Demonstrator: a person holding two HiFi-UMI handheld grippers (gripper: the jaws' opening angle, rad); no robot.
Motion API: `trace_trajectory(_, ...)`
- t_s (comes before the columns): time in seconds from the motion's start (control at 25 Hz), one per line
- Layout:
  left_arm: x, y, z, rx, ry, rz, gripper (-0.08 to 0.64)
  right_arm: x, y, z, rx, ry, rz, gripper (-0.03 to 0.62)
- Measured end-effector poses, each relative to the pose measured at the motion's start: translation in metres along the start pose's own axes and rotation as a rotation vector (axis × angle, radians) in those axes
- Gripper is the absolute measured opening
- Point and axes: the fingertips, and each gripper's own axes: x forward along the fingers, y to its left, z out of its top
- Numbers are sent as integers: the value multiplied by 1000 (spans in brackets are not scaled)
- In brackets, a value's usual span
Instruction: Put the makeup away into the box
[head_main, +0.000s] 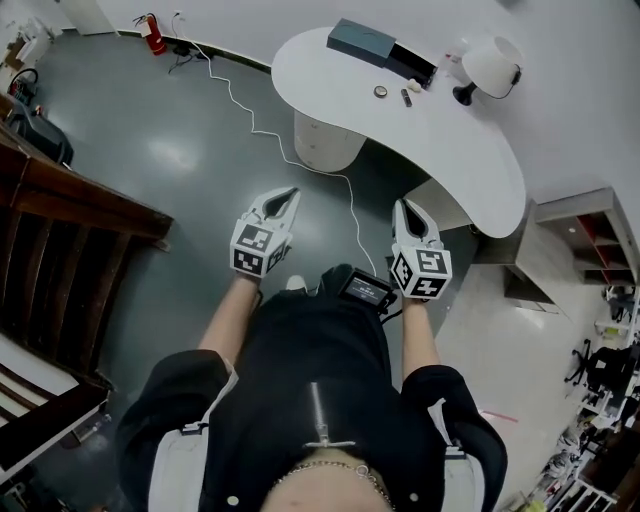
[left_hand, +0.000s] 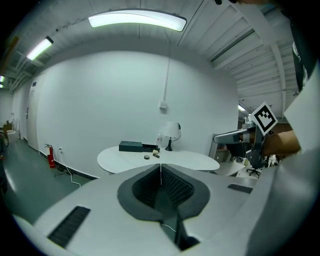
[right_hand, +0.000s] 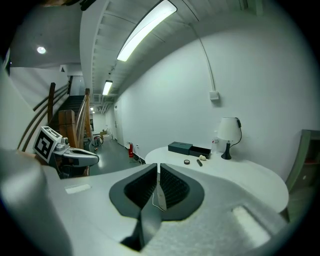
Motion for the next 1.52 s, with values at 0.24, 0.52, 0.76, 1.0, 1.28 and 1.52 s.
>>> trace_trajectory(0.24,50,12,19,14,1,-50,14,36,-25,15,9,-3,-33,11)
trace_trajectory(0.52,113,37,25,26,35,-64,14,97,-67,21,34,4,-39,11)
trace_trajectory(0.76,186,63,46,26,68,-45,14,169,-120,47,34,-7,-19,11)
trace_trajectory(1.0,280,82,82,19,85,-29,14,244,-187,75,33,2,7,11)
trace_trajectory(1.28,358,103,119,39,92,3,14,314,-243,102,30,26,53,11)
trace_trajectory(1.52,399,113,129,54,110,2,14,351,-255,105,14,52,92,17)
